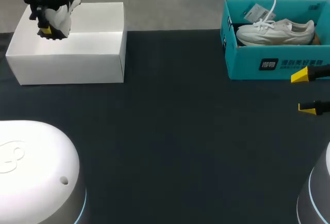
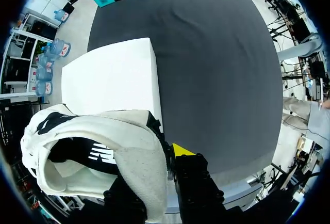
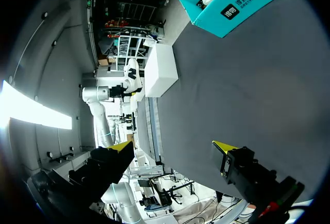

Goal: Take the shoe out of the shoebox, open the shoe tongue, remove and reinsert the insole, then place the shoe into the shoebox

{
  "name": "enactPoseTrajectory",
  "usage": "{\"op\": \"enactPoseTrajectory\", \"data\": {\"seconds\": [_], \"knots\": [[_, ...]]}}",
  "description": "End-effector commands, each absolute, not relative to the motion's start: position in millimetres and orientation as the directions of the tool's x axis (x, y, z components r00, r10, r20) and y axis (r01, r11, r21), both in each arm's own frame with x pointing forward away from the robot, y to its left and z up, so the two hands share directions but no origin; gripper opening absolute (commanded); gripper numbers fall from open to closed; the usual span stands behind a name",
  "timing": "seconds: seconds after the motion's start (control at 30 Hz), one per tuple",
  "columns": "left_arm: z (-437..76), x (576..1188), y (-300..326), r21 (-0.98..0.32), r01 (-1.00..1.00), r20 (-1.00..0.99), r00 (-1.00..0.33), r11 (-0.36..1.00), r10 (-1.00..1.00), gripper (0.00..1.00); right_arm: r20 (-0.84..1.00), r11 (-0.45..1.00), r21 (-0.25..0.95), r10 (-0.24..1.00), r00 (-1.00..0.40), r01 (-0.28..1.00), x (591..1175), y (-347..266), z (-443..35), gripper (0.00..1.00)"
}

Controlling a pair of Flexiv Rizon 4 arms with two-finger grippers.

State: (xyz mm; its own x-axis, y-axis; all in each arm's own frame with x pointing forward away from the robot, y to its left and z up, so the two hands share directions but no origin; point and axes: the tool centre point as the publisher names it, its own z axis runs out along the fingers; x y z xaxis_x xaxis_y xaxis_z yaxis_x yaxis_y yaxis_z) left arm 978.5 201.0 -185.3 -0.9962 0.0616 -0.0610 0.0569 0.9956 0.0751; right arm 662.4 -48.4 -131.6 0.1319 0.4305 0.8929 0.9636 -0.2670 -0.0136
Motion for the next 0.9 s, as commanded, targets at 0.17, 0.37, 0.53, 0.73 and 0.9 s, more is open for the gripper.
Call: {"op": "enactPoseTrajectory", "data": {"seconds": [0.17,0.37,0.53,0.73,0.9], "knots": [[-191,989,237,0.068,0.066,-0.044,-0.997,0.995,0.069,0.0,0.891,-0.275,-0.012,0.433,0.135,0.961,657,-48,-131,1.0],[-195,1008,262,0.049,0.041,-0.032,-0.999,0.998,0.042,0.0,0.891,-0.275,-0.012,0.433,0.135,0.961,657,-48,-131,1.0],[-203,1019,276,0.072,0.042,-0.031,-0.999,0.997,0.044,0.0,0.891,-0.275,-0.012,0.433,0.135,0.961,657,-48,-131,1.0],[-215,1024,287,0.112,0.051,-0.045,-0.997,0.992,0.056,0.0,0.891,-0.275,-0.012,0.433,0.135,0.961,657,-48,-131,1.0],[-217,1025,288,0.105,0.051,-0.042,-0.998,0.993,0.056,0.0,0.891,-0.275,-0.012,0.433,0.135,0.961,657,-48,-131,1.0]]}}
